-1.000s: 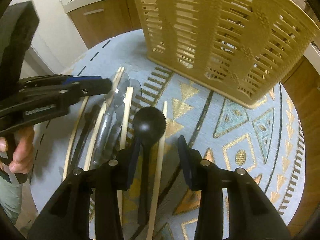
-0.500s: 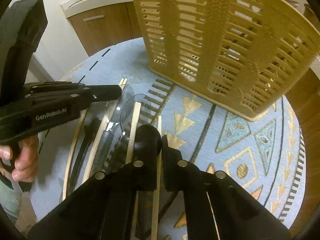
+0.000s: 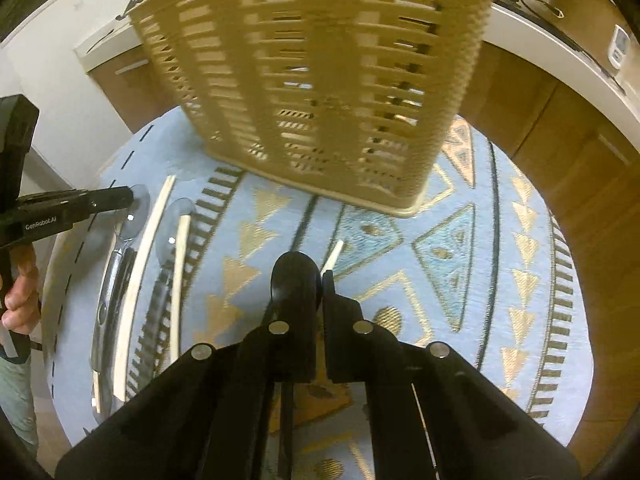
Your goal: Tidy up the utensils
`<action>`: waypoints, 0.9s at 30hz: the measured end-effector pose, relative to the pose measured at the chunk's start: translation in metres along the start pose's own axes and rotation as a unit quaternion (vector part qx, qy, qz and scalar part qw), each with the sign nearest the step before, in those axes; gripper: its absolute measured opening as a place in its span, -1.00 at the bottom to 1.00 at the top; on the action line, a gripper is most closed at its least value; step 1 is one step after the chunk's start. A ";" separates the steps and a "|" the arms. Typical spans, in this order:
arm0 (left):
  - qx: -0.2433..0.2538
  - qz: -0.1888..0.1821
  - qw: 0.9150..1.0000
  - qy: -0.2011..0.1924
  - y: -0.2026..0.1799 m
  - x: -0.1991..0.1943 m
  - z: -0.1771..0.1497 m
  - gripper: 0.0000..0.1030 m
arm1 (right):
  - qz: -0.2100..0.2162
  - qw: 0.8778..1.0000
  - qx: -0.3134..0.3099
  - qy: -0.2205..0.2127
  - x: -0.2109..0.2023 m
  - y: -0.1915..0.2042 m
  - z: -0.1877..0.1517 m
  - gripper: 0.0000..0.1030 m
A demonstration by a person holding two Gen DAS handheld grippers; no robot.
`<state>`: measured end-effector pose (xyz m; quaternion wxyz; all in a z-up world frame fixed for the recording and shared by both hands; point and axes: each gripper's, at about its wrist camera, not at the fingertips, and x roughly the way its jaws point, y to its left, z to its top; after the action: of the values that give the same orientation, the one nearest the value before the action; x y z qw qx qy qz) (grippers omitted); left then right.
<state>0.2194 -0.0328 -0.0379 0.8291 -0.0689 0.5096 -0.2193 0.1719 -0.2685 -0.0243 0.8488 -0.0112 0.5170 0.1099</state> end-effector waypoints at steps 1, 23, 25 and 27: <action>-0.002 -0.001 1.000 0.000 0.002 0.000 0.000 -0.85 | 0.003 1.000 0.002 0.001 0.000 -0.002 0.000 -0.96; 0.087 0.101 0.991 0.014 -0.044 0.015 -0.007 -0.17 | 0.076 0.994 0.080 0.026 -0.026 -0.042 0.006 -0.03; 0.090 0.101 0.991 0.010 -0.043 0.014 -0.007 -0.18 | 0.055 0.996 0.058 0.027 -0.025 -0.032 0.008 -0.03; 0.096 0.101 0.990 0.007 -0.040 0.014 -0.011 -0.18 | 0.044 0.998 0.037 0.025 -0.022 -0.022 0.009 -0.04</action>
<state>0.2034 -0.0733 -0.0408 0.8465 0.0648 0.4958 -0.1827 0.1747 -0.2922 -0.0029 0.8295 0.0405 0.5422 0.1278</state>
